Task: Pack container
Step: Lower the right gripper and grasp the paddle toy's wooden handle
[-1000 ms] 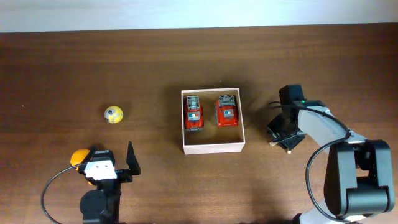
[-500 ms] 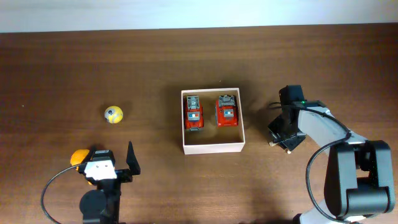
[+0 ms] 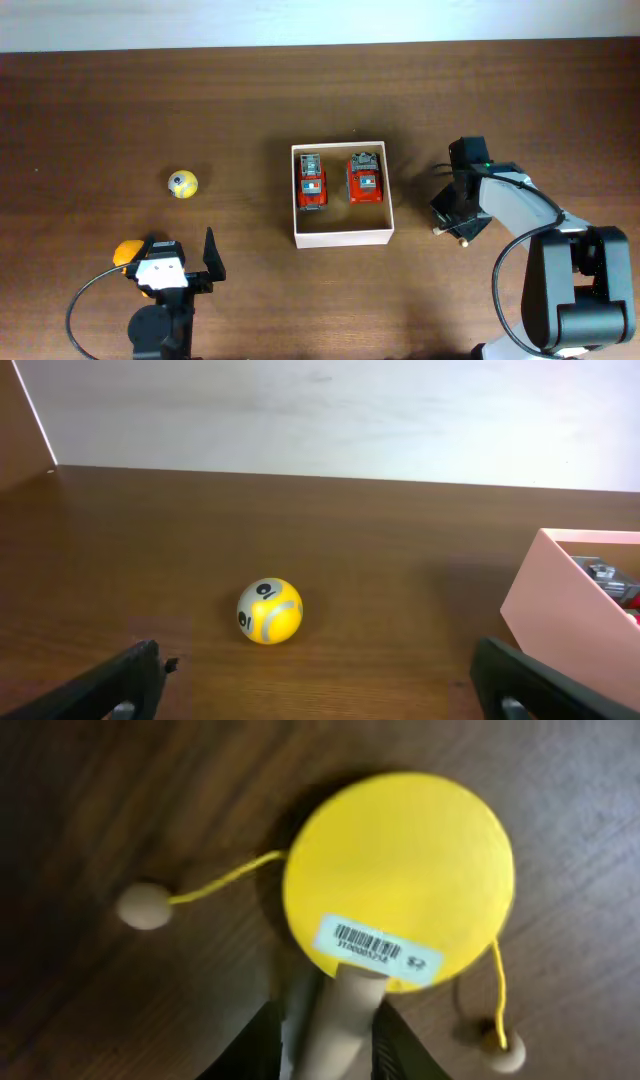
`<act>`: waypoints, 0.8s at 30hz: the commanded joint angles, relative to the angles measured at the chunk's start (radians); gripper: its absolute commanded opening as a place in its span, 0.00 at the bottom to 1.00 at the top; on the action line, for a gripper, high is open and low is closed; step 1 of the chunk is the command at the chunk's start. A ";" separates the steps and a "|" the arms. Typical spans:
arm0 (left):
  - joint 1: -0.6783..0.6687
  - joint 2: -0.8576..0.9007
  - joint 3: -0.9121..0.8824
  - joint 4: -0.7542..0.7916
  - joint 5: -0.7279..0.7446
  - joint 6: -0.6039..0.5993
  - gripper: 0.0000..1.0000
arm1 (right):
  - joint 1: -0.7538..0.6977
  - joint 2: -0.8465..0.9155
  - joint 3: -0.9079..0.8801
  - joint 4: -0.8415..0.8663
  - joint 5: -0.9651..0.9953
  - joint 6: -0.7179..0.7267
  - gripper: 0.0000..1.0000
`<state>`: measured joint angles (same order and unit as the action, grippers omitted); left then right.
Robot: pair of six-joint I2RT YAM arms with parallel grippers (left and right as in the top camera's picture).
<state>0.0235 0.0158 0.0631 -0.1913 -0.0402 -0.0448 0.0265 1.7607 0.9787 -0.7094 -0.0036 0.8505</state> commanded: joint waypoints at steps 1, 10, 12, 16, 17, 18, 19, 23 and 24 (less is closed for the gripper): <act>-0.003 -0.005 -0.008 0.004 0.011 0.019 0.99 | -0.006 0.019 -0.027 0.036 0.027 -0.084 0.25; -0.003 -0.005 -0.008 0.004 0.011 0.019 0.99 | -0.007 0.019 -0.027 0.053 0.027 -0.145 0.25; -0.003 -0.005 -0.008 0.004 0.011 0.019 0.99 | -0.007 0.019 -0.027 0.056 0.027 -0.166 0.25; -0.003 -0.005 -0.008 0.004 0.011 0.019 0.99 | -0.007 0.019 -0.027 0.056 0.027 -0.194 0.24; -0.003 -0.005 -0.008 0.004 0.011 0.019 0.99 | -0.007 0.019 -0.027 0.056 0.027 -0.202 0.23; -0.003 -0.005 -0.008 0.004 0.011 0.019 0.99 | -0.007 0.019 -0.027 0.056 0.026 -0.214 0.22; -0.003 -0.005 -0.008 0.004 0.011 0.019 0.99 | -0.007 0.019 -0.027 0.055 0.027 -0.226 0.21; -0.003 -0.005 -0.008 0.004 0.011 0.019 0.99 | -0.007 0.019 -0.027 0.055 0.027 -0.277 0.19; -0.003 -0.005 -0.008 0.004 0.011 0.019 0.99 | -0.007 0.019 -0.027 0.055 0.026 -0.286 0.19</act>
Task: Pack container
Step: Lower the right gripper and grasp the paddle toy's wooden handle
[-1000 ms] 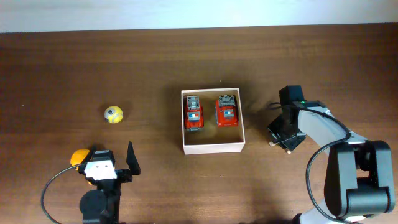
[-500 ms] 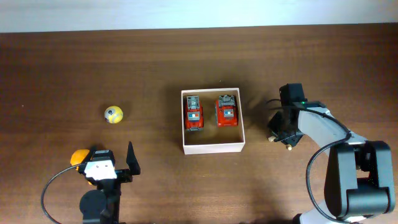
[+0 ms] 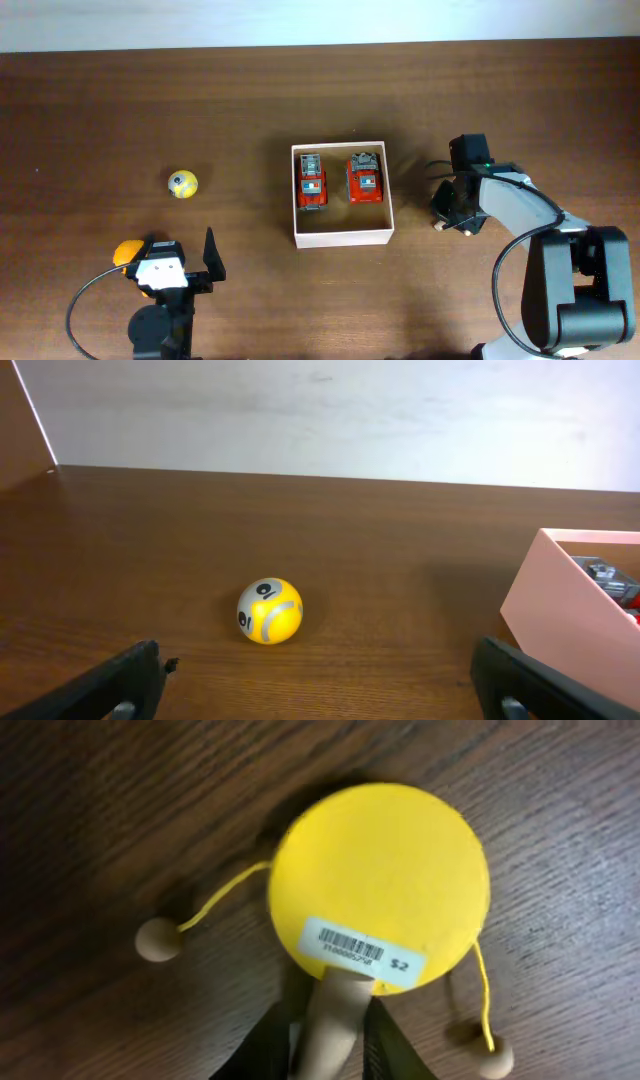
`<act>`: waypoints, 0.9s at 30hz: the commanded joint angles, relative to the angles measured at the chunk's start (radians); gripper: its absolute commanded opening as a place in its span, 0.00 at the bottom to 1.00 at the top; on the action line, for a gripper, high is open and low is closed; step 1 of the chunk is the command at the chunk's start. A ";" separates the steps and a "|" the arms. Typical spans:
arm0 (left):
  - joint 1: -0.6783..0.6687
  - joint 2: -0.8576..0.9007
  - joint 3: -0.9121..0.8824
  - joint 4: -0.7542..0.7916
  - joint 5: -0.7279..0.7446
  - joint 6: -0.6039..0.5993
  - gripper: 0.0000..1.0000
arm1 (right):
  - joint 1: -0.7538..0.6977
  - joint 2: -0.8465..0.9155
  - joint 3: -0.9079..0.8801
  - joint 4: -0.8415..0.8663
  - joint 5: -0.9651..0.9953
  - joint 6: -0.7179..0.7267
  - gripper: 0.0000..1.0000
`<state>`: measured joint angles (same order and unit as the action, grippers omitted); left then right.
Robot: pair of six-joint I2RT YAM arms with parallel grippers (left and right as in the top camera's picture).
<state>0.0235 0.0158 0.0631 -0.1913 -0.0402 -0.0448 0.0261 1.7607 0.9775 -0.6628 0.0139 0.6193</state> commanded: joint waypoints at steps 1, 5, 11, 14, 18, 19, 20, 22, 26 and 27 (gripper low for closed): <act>-0.003 -0.005 -0.008 0.004 0.011 0.019 0.99 | -0.007 0.019 -0.026 0.009 0.009 -0.066 0.19; -0.003 -0.005 -0.008 0.004 0.011 0.019 0.99 | -0.007 0.019 -0.026 0.009 0.008 -0.085 0.19; -0.003 -0.005 -0.008 0.004 0.011 0.019 0.99 | -0.007 0.019 -0.026 0.006 -0.002 -0.175 0.18; -0.003 -0.005 -0.008 0.004 0.011 0.019 0.99 | -0.007 0.019 -0.026 0.000 -0.002 -0.212 0.19; -0.003 -0.005 -0.008 0.004 0.011 0.019 0.99 | -0.007 0.019 -0.026 -0.002 -0.002 -0.244 0.17; -0.003 -0.005 -0.008 0.004 0.011 0.019 0.99 | -0.007 0.019 -0.026 -0.002 -0.002 -0.255 0.15; -0.003 -0.005 -0.008 0.004 0.011 0.019 0.99 | -0.007 0.019 -0.026 -0.003 -0.002 -0.270 0.15; -0.003 -0.005 -0.008 0.004 0.011 0.019 0.99 | -0.007 0.019 -0.026 -0.003 -0.002 -0.297 0.15; -0.003 -0.005 -0.008 0.004 0.011 0.019 0.99 | -0.007 0.019 -0.026 -0.003 -0.001 -0.333 0.15; -0.003 -0.005 -0.008 0.004 0.011 0.019 0.99 | -0.007 0.019 -0.026 -0.003 -0.001 -0.333 0.15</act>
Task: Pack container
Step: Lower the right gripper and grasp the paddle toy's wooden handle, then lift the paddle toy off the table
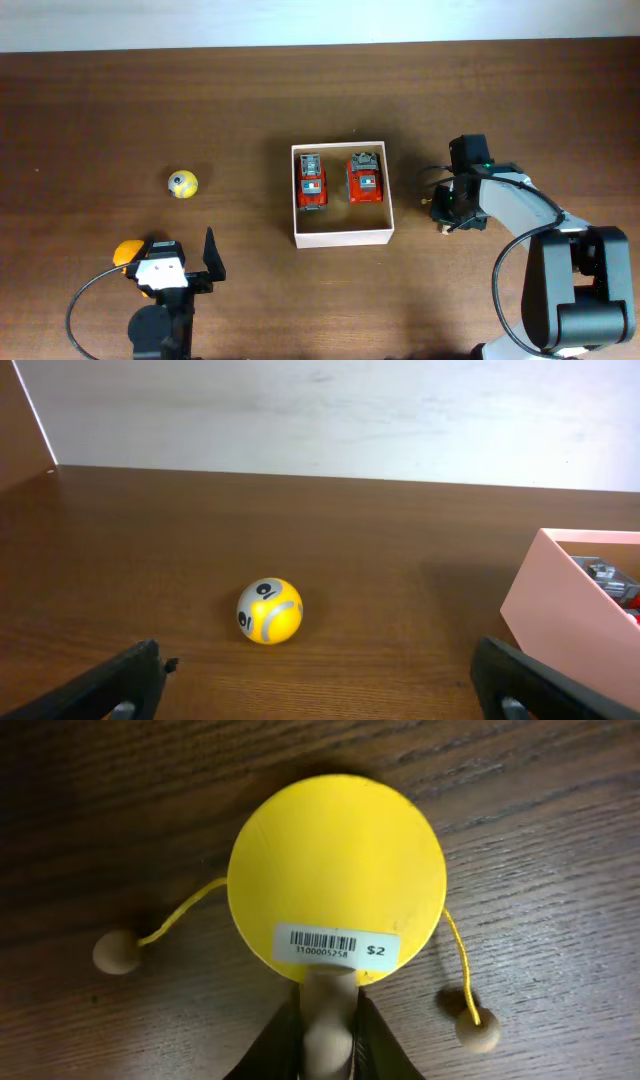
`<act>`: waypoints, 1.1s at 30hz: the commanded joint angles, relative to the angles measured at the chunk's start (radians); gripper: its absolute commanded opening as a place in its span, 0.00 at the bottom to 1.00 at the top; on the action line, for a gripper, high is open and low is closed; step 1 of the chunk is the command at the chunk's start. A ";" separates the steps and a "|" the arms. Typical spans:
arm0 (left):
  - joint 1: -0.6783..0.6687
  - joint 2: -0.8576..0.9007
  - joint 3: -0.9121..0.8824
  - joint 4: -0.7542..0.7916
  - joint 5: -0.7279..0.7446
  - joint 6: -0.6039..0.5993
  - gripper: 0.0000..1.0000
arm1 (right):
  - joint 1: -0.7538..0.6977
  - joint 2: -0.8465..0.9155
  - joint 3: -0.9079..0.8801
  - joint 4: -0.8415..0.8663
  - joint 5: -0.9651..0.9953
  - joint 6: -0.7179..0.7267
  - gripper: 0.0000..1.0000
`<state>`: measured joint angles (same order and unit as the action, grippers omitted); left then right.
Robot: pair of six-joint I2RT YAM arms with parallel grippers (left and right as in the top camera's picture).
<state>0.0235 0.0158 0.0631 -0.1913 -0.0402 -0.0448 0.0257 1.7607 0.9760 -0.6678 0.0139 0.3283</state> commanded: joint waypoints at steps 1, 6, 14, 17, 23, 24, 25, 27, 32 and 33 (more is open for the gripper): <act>-0.003 -0.005 -0.008 0.004 0.011 0.019 0.99 | -0.006 0.019 -0.024 0.003 -0.002 -0.040 0.15; -0.003 -0.005 -0.008 0.004 0.011 0.019 0.99 | -0.006 0.019 -0.022 0.003 -0.002 -0.040 0.15; -0.003 -0.005 -0.008 0.004 0.011 0.019 0.99 | -0.006 0.019 0.055 -0.043 -0.002 -0.040 0.14; -0.003 -0.005 -0.008 0.004 0.011 0.019 0.99 | -0.006 0.019 0.101 -0.072 -0.002 -0.041 0.14; -0.003 -0.005 -0.008 0.004 0.011 0.019 0.99 | -0.006 0.019 0.169 -0.102 -0.001 -0.045 0.13; -0.003 -0.005 -0.008 0.004 0.011 0.019 0.99 | -0.006 0.019 0.172 -0.099 0.001 -0.044 0.13; -0.003 -0.005 -0.008 0.004 0.011 0.019 0.99 | -0.006 0.019 0.172 -0.099 0.003 -0.044 0.14; -0.003 -0.005 -0.008 0.004 0.011 0.019 0.99 | -0.006 0.019 0.169 -0.104 0.018 -0.033 0.21; -0.003 -0.005 -0.008 0.004 0.011 0.019 0.99 | -0.006 0.019 0.167 -0.148 0.063 0.148 0.25; -0.003 -0.005 -0.008 0.004 0.011 0.019 0.99 | -0.006 0.019 0.167 -0.153 0.062 0.177 0.25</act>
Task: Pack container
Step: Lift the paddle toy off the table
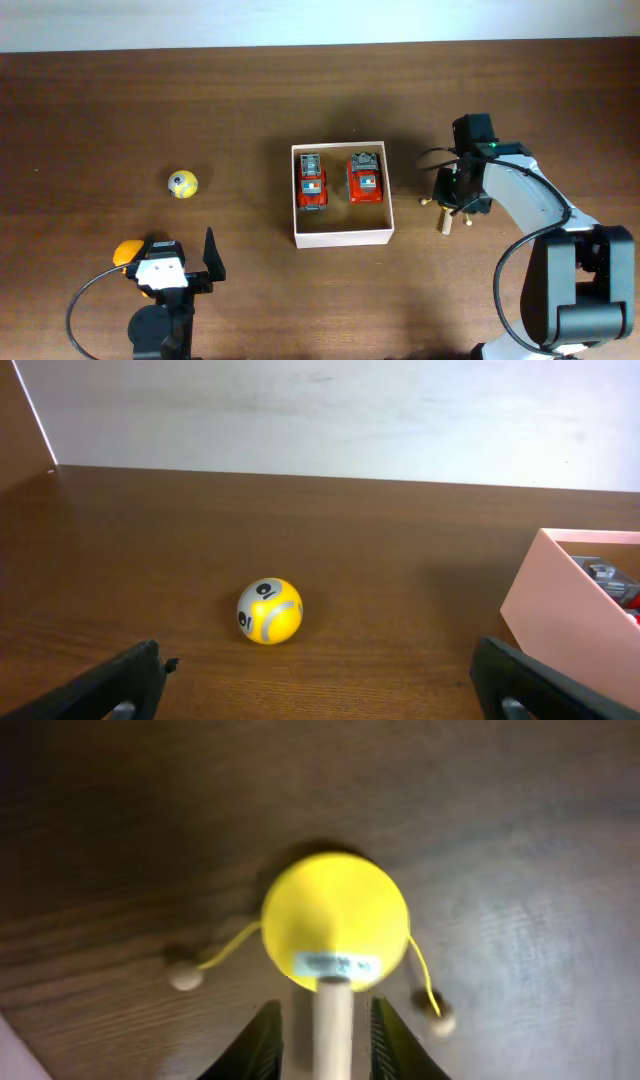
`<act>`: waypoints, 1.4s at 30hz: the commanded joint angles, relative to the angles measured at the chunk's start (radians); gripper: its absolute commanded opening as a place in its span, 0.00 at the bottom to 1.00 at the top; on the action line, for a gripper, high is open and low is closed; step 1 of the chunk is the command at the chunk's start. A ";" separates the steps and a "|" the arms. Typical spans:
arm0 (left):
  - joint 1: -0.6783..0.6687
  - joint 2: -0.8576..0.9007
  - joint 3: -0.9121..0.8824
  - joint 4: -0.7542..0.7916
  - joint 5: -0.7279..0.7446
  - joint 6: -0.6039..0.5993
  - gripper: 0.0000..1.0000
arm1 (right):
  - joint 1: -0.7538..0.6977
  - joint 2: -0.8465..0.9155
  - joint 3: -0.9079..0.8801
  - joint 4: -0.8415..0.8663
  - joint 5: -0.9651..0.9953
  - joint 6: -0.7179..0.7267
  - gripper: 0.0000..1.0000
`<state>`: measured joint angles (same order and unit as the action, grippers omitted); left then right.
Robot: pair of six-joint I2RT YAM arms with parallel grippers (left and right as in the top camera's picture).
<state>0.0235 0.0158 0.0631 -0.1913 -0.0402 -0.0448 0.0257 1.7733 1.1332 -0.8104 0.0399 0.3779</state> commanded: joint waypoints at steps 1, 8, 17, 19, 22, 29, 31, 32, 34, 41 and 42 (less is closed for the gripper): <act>-0.003 -0.005 -0.008 0.004 0.011 0.019 0.99 | -0.006 0.006 0.009 -0.013 0.035 0.151 0.25; -0.003 -0.005 -0.008 0.004 0.011 0.019 0.99 | -0.005 0.007 -0.003 -0.011 -0.002 0.163 0.25; -0.003 -0.005 -0.008 0.004 0.011 0.019 0.99 | -0.006 0.025 -0.066 0.020 -0.006 0.148 0.25; -0.003 -0.005 -0.008 0.004 0.011 0.019 0.99 | -0.005 0.025 -0.074 0.030 -0.016 0.124 0.25; -0.003 -0.005 -0.008 0.004 0.011 0.019 0.99 | -0.006 0.025 -0.088 0.048 -0.027 0.100 0.25; -0.003 -0.005 -0.008 0.004 0.011 0.019 0.99 | -0.006 0.033 -0.109 0.101 -0.062 0.029 0.25; -0.003 -0.005 -0.008 0.004 0.011 0.019 0.99 | -0.006 0.039 -0.109 0.101 -0.062 0.024 0.25; -0.003 -0.005 -0.008 0.004 0.011 0.019 0.99 | -0.006 0.043 -0.109 0.101 -0.062 0.021 0.25; -0.003 -0.005 -0.008 0.004 0.011 0.019 0.99 | -0.006 0.053 -0.109 0.100 -0.063 0.021 0.24; -0.003 -0.005 -0.008 0.004 0.011 0.019 0.99 | -0.006 0.064 -0.109 0.101 -0.062 0.021 0.14; -0.003 -0.005 -0.008 0.004 0.011 0.019 0.99 | -0.006 0.064 -0.109 0.101 -0.062 0.021 0.14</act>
<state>0.0235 0.0158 0.0631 -0.1913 -0.0402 -0.0448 0.0257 1.8030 1.0328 -0.7120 -0.0071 0.4072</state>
